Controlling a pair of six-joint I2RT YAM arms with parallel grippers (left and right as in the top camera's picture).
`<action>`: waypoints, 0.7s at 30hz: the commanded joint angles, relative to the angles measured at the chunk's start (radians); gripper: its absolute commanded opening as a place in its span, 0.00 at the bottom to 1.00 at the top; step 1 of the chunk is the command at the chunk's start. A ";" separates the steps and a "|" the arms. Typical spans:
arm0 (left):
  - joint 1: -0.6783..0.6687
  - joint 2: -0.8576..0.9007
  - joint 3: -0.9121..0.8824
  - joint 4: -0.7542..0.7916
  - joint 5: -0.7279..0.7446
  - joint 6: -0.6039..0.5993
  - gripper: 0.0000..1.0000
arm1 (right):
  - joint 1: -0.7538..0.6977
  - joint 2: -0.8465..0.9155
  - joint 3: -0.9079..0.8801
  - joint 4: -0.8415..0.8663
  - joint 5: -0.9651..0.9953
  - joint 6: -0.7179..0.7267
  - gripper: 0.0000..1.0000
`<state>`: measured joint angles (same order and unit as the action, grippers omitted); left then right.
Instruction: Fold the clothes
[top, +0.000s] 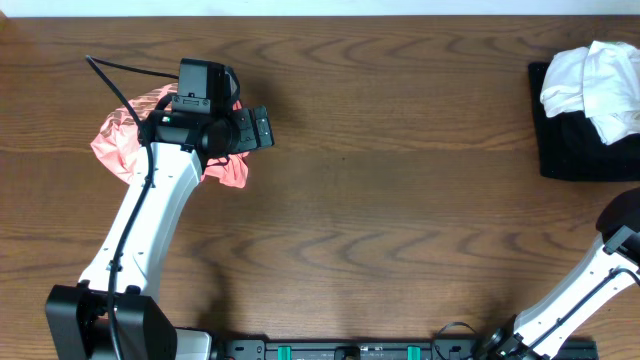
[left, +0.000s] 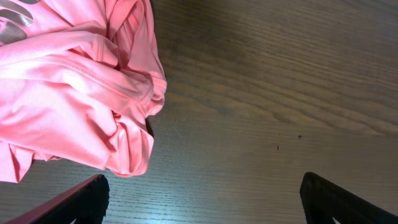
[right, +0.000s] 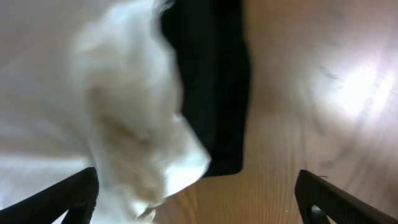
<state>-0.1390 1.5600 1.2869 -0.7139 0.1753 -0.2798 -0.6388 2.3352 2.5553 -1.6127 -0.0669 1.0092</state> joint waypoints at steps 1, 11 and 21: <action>0.005 0.009 -0.010 -0.002 -0.015 0.017 0.98 | -0.003 -0.042 0.014 0.042 -0.204 -0.277 0.99; 0.005 -0.033 0.019 0.013 -0.003 0.017 0.98 | 0.031 -0.120 0.018 0.233 -0.731 -0.784 0.99; 0.005 -0.235 0.028 0.017 -0.011 0.018 0.98 | 0.207 -0.368 0.018 0.152 -0.528 -1.152 0.99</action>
<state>-0.1390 1.3762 1.2877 -0.6987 0.1761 -0.2798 -0.4873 2.0632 2.5557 -1.4410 -0.6830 0.0029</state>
